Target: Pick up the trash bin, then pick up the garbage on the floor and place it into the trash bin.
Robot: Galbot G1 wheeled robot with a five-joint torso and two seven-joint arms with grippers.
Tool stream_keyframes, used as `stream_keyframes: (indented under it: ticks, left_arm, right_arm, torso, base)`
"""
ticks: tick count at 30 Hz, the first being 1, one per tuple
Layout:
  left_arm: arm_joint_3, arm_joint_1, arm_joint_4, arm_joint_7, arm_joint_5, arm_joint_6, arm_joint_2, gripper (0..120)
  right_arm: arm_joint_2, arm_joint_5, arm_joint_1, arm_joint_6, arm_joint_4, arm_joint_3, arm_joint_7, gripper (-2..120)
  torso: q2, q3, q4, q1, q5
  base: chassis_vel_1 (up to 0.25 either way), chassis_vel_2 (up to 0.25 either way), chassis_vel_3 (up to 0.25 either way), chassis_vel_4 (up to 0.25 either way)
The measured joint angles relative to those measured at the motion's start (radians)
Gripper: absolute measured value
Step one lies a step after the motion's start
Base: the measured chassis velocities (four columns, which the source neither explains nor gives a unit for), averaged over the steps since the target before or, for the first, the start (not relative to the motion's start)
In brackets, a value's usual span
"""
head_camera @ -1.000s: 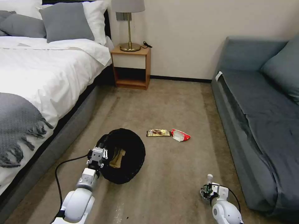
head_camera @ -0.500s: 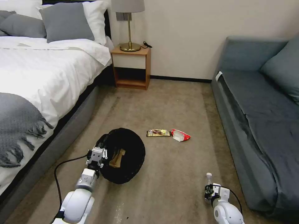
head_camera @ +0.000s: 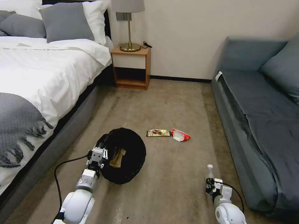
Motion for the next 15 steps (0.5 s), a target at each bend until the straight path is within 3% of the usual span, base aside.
stream_keyframes:
  ticks: [3,15]
  left_arm:
    - [0.004,0.000,-0.005,-0.001,0.003,0.005,-0.004,6]
    - [0.020,-0.006,-0.006,-0.002,0.027,0.005,-0.022,6]
  right_arm:
    - [0.004,0.013,-0.012,0.050,0.069,-0.025,-0.039,19]
    - [0.016,0.034,-0.043,0.089,0.318,-0.162,-0.118,19]
  torso:
    - [0.000,0.000,0.0000,0.000,0.0000]
    - [0.000,0.000,0.0000,0.000,-0.0001]
  base:
    - [0.000,0.000,0.000,0.000]
    - [0.000,0.000,0.000,0.000]
